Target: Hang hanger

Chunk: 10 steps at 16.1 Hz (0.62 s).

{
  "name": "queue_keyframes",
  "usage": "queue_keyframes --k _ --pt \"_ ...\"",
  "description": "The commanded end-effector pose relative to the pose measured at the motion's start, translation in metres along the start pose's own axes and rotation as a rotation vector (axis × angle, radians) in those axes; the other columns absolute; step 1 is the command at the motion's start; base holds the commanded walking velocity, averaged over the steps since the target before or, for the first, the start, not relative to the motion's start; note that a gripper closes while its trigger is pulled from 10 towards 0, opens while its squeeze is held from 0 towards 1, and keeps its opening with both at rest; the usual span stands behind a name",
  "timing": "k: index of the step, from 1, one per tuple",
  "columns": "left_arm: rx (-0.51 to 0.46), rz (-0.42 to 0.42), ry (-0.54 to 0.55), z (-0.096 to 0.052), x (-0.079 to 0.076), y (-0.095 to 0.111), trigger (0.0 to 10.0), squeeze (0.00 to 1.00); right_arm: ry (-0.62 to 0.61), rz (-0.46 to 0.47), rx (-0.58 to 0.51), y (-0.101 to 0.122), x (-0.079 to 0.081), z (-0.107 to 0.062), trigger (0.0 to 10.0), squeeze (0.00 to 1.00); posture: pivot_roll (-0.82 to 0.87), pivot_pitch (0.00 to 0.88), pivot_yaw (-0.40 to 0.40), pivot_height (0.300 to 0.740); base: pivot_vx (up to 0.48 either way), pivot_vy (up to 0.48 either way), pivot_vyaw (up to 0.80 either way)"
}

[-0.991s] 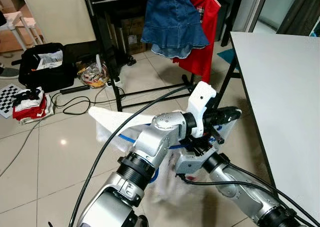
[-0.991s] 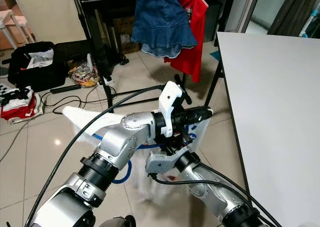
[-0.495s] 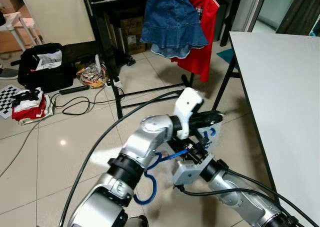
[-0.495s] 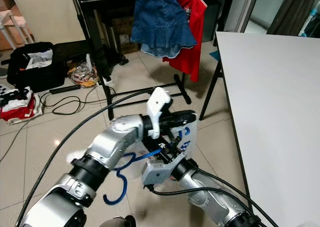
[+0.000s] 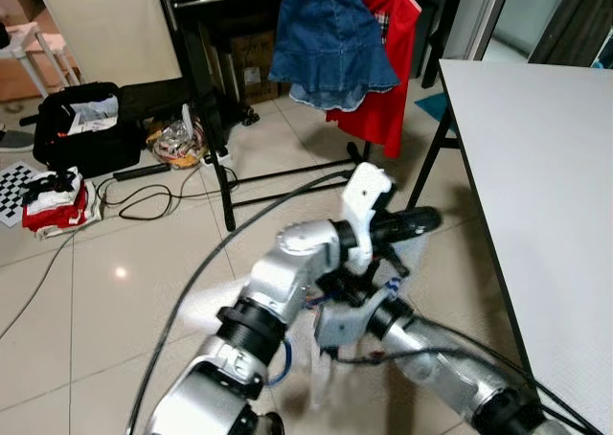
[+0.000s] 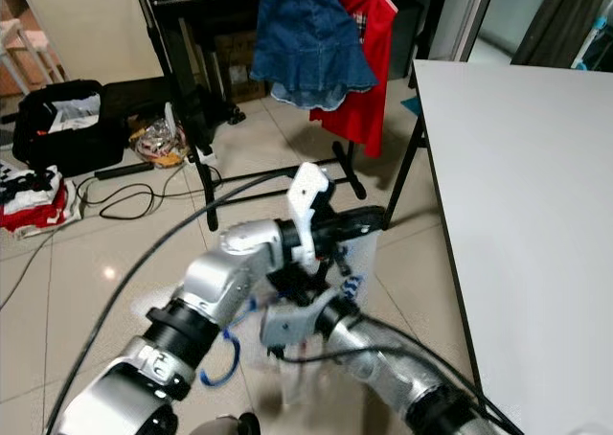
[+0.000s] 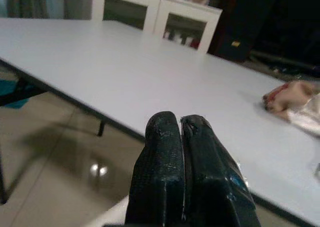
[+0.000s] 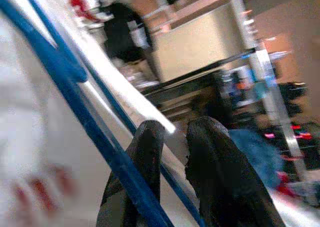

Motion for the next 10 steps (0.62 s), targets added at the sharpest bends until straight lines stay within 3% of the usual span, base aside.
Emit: queue_keyframes --k 1,5,8,10 --pt "-0.072 0.035 -0.049 0.008 -0.010 0.022 10.0 0.00 0.038 0.007 -0.010 0.002 0.007 0.001 10.0 0.00 0.05 0.079 0.073 0.740 0.000 0.000 0.00" --pt "-0.022 0.027 -0.039 0.008 -0.009 0.005 10.0 0.00 -0.049 -0.021 -0.103 0.018 -0.008 0.007 10.0 0.00 0.05 0.082 0.073 0.740 0.000 0.000 0.00" --pt "-0.025 0.018 -0.023 0.007 -0.006 0.007 10.0 0.00 -0.049 -0.025 -0.084 0.014 -0.006 0.005 10.0 0.00 0.05 0.082 0.075 0.740 0.000 0.000 0.00" --pt "-0.042 0.016 -0.040 0.008 -0.009 0.011 10.0 0.00 -0.054 -0.025 -0.153 0.024 -0.006 0.004 10.0 0.00 0.05 0.080 0.075 0.740 0.000 0.000 0.00"
Point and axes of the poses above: a point about 5 cm out from each wrist's last joint towards the gripper, its own z axis pointing out of the wrist towards the gripper, its own y axis along the axis of the wrist's last joint, x = y × z, the point moved 3 cm from there along z, pointing out of the wrist towards the gripper, and after that the axes turned 2 degrees about z, right-handed, at the moved point
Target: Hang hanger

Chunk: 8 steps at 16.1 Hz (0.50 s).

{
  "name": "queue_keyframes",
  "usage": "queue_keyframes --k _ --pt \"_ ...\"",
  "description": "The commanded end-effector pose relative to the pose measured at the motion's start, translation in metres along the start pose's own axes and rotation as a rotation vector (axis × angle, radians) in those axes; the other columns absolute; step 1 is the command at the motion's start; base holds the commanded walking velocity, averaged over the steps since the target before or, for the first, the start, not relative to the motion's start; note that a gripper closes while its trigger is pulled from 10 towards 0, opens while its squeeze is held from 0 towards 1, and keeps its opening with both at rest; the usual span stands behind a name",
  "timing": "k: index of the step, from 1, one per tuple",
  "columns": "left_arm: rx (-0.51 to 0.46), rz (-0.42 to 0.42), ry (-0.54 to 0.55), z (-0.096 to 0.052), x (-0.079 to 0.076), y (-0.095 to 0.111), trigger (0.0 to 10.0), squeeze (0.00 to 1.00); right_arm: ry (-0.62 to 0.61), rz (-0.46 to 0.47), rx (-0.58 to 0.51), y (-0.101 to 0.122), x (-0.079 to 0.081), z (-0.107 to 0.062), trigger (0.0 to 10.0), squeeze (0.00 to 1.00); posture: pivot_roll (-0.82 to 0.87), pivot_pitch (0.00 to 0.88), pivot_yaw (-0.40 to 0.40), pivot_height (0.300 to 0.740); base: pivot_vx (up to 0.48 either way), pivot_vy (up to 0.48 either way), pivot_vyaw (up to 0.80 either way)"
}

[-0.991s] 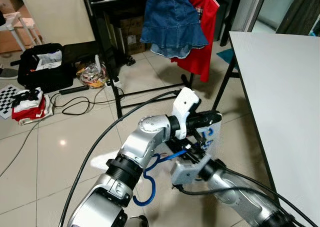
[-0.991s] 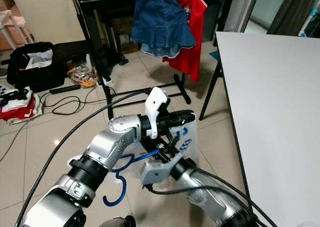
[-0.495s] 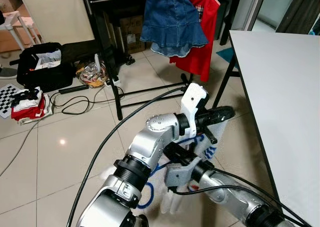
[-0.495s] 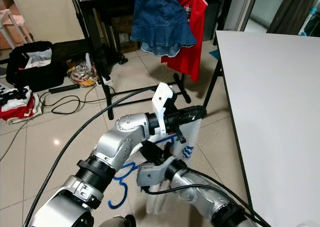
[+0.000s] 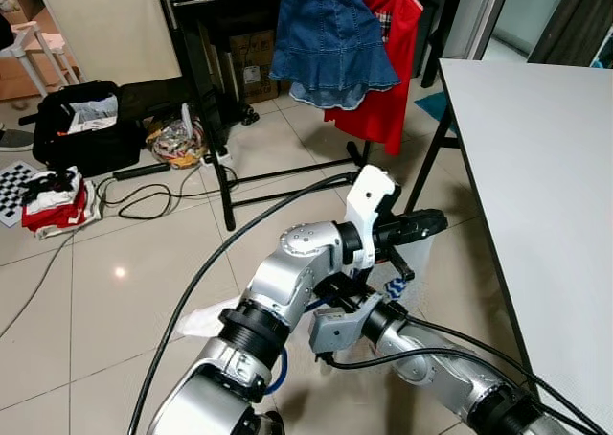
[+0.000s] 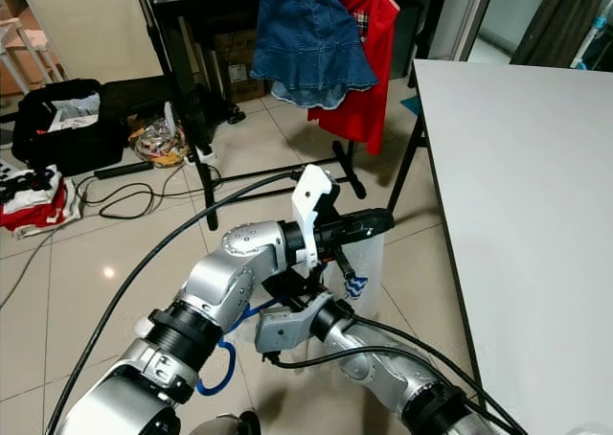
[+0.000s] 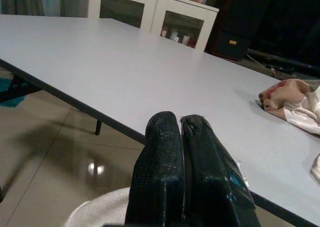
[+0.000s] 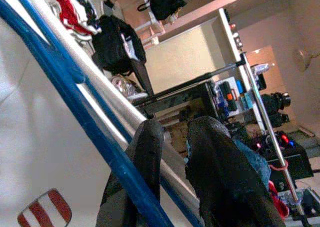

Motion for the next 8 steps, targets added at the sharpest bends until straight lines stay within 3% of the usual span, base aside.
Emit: queue_keyframes --k 1,3,5,8 --pt "-0.052 0.033 -0.045 0.008 -0.009 0.015 10.0 0.00 0.001 0.007 -0.095 0.018 0.002 0.003 10.0 0.00 0.05 0.079 0.076 0.740 0.000 0.000 0.00" --pt "-0.029 0.044 -0.035 0.008 -0.004 0.010 10.0 0.00 0.004 0.016 -0.144 0.026 0.001 0.003 10.0 0.00 0.05 0.078 0.076 0.740 0.000 0.000 0.00" --pt "0.002 0.052 0.002 0.003 0.010 0.007 10.0 0.00 0.042 0.032 -0.167 0.025 0.003 0.000 10.0 0.00 0.05 0.078 0.080 0.740 0.000 0.000 0.00" --pt "-0.024 0.050 -0.027 0.009 0.004 0.012 10.0 0.00 0.109 0.041 -0.162 0.020 0.012 -0.002 10.0 0.00 0.05 0.079 0.079 0.740 0.000 0.000 0.00"
Point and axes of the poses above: a point about 5 cm out from each wrist's last joint towards the gripper, its own z axis pointing out of the wrist towards the gripper, its own y axis along the axis of the wrist's last joint, x = y × z, the point moved 3 cm from there along z, pointing out of the wrist towards the gripper, and after that the axes turned 2 degrees about z, right-handed, at the moved point
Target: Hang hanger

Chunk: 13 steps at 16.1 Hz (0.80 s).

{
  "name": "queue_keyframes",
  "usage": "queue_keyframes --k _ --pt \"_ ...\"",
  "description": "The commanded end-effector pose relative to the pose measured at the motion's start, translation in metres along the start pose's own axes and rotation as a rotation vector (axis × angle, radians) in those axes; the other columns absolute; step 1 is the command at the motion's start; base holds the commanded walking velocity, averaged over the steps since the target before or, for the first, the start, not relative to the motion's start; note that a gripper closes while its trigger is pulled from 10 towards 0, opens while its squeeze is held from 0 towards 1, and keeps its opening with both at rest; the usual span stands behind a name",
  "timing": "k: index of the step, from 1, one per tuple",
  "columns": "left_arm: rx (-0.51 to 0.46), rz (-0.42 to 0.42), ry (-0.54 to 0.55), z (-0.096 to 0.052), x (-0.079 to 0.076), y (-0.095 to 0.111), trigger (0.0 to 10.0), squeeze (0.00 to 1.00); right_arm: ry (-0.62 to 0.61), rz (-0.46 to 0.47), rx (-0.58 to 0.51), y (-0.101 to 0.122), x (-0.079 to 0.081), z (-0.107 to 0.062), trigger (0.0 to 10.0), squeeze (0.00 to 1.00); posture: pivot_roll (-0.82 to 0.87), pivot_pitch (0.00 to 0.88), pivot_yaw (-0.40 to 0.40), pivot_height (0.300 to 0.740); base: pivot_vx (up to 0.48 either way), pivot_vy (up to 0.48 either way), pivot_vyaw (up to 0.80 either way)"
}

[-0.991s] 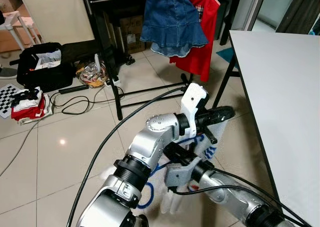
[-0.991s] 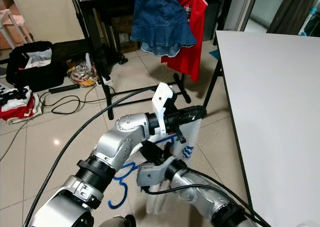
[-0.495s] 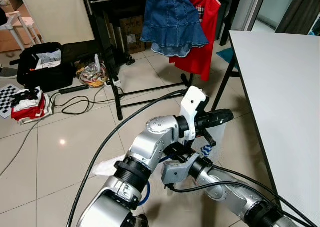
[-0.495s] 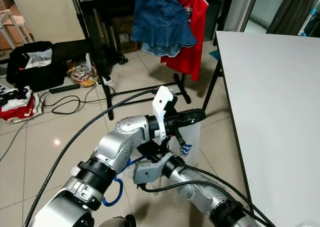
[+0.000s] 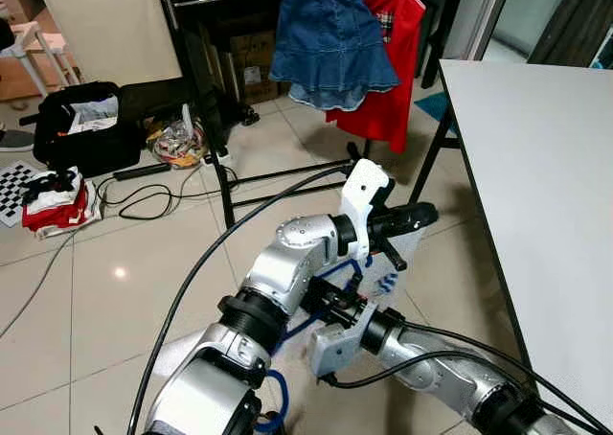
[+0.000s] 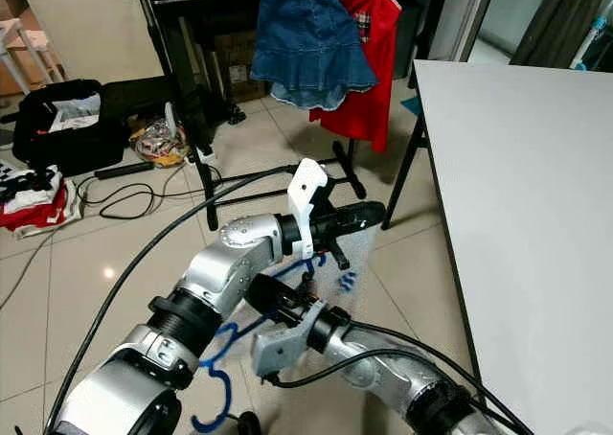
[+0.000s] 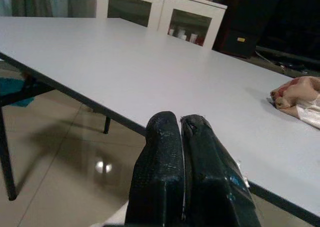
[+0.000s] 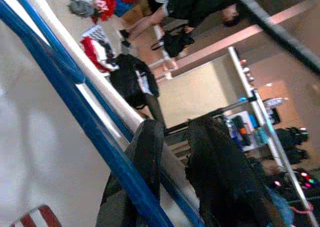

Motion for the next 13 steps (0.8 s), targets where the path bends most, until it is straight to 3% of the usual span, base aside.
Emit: queue_keyframes --k 1,4,6,10,11,13 --pt "-0.040 0.032 -0.056 0.010 -0.011 0.011 10.0 0.00 0.024 0.015 -0.042 0.008 0.004 0.005 10.0 0.00 0.05 0.079 0.078 0.740 0.000 0.000 0.00" --pt "-0.067 0.024 -0.129 0.021 -0.032 0.010 10.0 0.00 0.040 0.026 -0.065 0.013 0.008 0.017 10.0 0.00 0.06 0.081 0.076 0.740 0.000 0.000 0.00" --pt "-0.082 0.013 -0.161 0.023 -0.041 0.012 10.0 0.00 0.042 0.015 -0.024 0.006 0.009 0.021 10.0 0.00 0.06 0.081 0.076 0.740 0.000 0.000 0.00" --pt "-0.105 -0.004 -0.194 0.018 -0.051 0.012 10.0 0.00 -0.034 -0.029 0.206 -0.033 -0.002 0.016 10.0 0.00 0.06 0.084 0.075 0.740 0.000 0.000 0.00" --pt "-0.114 -0.017 -0.178 0.011 -0.050 0.011 10.0 0.00 -0.074 -0.032 0.303 -0.050 -0.007 0.008 10.0 0.00 0.06 0.085 0.075 0.740 0.000 0.000 0.00" --pt "-0.120 -0.026 -0.145 0.003 -0.045 0.010 10.0 0.00 -0.099 -0.026 0.364 -0.060 -0.010 0.002 10.0 0.00 0.06 0.086 0.073 0.740 0.000 0.000 0.00"
Point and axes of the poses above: a point about 5 cm out from each wrist's last joint towards the gripper, its own z axis pointing out of the wrist towards the gripper, its own y axis along the axis of the wrist's last joint, x = y × z, the point moved 3 cm from there along z, pointing out of the wrist towards the gripper, and after that the axes turned 2 degrees about z, right-handed, at the moved point
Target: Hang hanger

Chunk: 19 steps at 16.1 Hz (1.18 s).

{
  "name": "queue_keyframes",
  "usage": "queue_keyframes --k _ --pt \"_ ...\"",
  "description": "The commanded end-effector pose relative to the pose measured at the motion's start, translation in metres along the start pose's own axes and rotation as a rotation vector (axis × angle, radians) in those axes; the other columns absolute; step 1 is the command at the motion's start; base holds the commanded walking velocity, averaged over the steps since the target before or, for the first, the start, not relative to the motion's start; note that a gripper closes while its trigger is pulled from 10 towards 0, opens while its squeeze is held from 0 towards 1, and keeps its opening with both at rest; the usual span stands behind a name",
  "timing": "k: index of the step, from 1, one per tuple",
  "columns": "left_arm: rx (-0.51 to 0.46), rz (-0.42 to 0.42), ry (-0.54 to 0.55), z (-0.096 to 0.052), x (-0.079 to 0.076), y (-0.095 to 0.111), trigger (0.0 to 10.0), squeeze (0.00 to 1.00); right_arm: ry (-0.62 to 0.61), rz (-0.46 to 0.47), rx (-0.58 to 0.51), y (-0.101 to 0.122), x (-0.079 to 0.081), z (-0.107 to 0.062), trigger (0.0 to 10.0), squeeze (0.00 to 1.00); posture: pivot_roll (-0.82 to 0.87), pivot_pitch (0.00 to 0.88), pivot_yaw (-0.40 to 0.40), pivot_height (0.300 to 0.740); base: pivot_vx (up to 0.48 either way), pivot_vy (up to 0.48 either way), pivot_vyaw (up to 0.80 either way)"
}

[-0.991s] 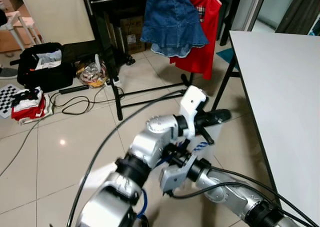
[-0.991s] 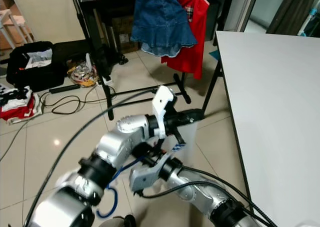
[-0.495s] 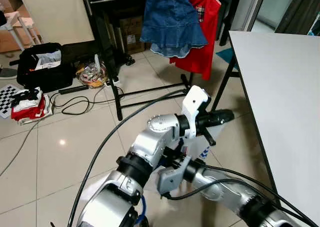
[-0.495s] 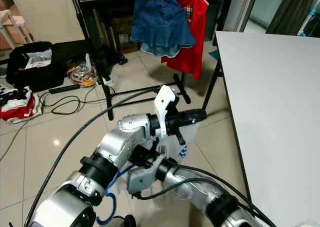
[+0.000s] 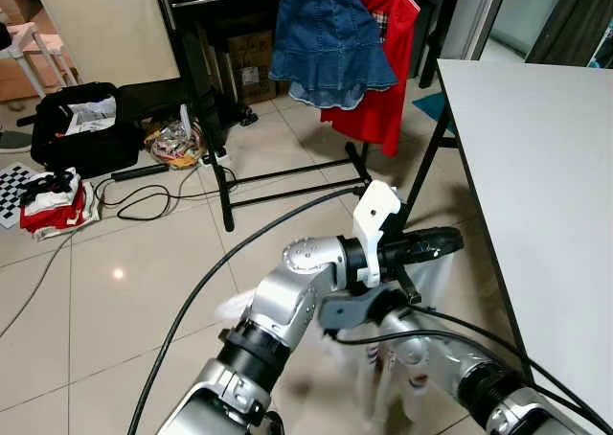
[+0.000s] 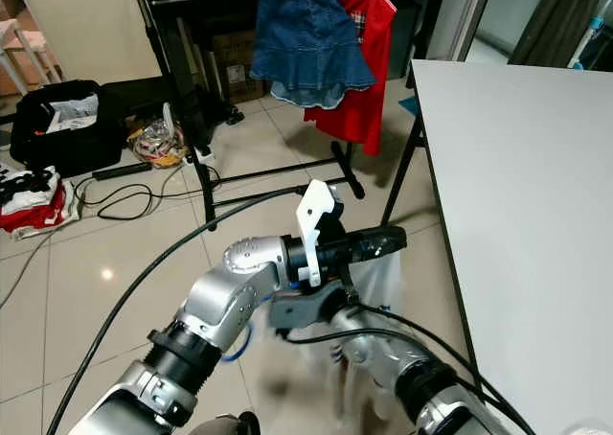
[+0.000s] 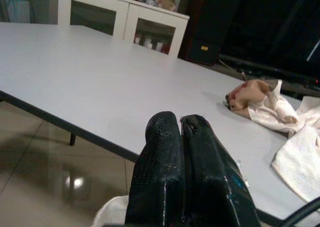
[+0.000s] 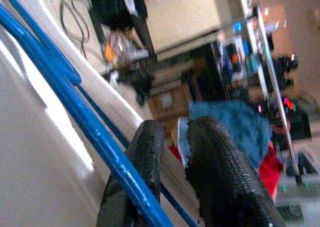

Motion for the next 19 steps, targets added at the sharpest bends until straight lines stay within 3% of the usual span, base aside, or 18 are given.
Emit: queue_keyframes --k 1,4,5,9,10,15,19 --pt "-0.065 0.011 -0.020 0.006 -0.007 0.015 10.0 0.00 -0.016 0.016 0.025 -0.003 -0.002 0.001 10.0 0.00 0.06 0.086 0.072 0.740 0.000 0.000 0.00" --pt "-0.071 -0.003 0.108 -0.024 0.013 0.012 10.0 0.00 -0.047 0.054 0.074 -0.015 -0.006 -0.005 10.0 0.00 0.06 0.085 0.068 0.740 0.000 0.000 0.00" --pt "-0.067 -0.013 0.195 -0.041 0.025 0.009 10.0 0.00 -0.059 0.056 0.085 -0.018 -0.008 -0.009 10.0 0.00 0.07 0.084 0.065 0.740 0.000 0.000 0.00" --pt "-0.062 -0.017 0.286 -0.059 0.035 0.006 10.0 0.00 -0.085 0.051 0.113 -0.023 -0.009 -0.014 10.0 0.00 0.07 0.084 0.057 0.740 0.000 0.000 0.00" --pt "-0.058 -0.013 0.333 -0.069 0.040 0.005 10.0 0.00 -0.101 0.062 0.131 -0.026 -0.010 -0.018 10.0 0.00 0.07 0.085 0.052 0.740 0.000 0.000 0.00" --pt "-0.054 0.009 0.427 -0.091 0.049 0.006 10.0 0.00 -0.165 0.050 0.186 -0.041 -0.019 -0.035 10.0 0.00 0.06 0.083 0.045 0.740 0.000 0.000 0.00" --pt "-0.054 0.050 0.432 -0.089 0.045 0.006 10.0 0.00 -0.174 0.026 0.125 -0.030 -0.023 -0.033 10.0 0.00 0.06 0.082 0.044 0.740 0.000 0.000 0.00"
Point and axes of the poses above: a point about 5 cm out from each wrist's last joint towards the gripper, its own z axis pointing out of the wrist towards the gripper, its own y axis along the axis of the wrist's last joint, x = y × z, the point moved 3 cm from there along z, pointing out of the wrist towards the gripper, and after that the axes turned 2 degrees about z, right-handed, at the moved point
